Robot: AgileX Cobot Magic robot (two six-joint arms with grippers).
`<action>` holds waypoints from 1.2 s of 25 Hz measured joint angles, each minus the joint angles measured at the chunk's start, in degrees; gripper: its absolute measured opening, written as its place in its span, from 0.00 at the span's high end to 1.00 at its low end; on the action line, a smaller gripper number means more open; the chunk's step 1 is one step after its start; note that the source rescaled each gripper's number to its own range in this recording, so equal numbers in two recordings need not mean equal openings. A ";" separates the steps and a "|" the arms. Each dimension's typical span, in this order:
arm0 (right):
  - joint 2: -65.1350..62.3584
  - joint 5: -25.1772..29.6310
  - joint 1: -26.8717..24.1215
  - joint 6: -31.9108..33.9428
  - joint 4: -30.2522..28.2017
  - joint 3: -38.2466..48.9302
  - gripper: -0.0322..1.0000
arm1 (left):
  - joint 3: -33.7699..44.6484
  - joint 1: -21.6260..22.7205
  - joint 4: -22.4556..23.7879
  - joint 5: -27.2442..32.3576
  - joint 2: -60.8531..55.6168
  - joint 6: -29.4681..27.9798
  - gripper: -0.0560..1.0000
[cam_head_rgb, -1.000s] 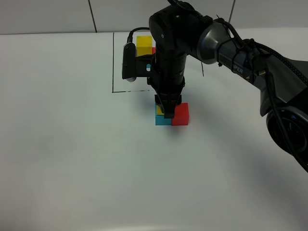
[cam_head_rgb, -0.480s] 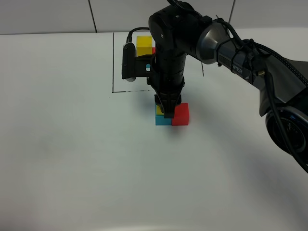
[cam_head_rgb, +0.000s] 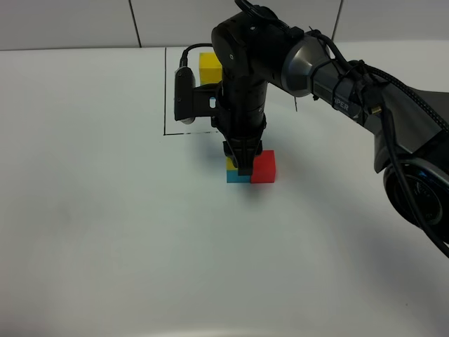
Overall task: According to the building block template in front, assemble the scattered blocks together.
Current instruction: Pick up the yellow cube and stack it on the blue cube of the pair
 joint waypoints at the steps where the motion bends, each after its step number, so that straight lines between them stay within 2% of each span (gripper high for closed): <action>1: 0.12 0.00 0.00 0.00 0.00 -0.06 0.97 | 0.00 0.00 0.00 0.00 0.00 0.00 0.23; 30: 0.94 0.00 0.04 -1.11 -0.36 -0.54 0.97 | 0.00 0.00 0.00 0.00 0.00 0.00 0.23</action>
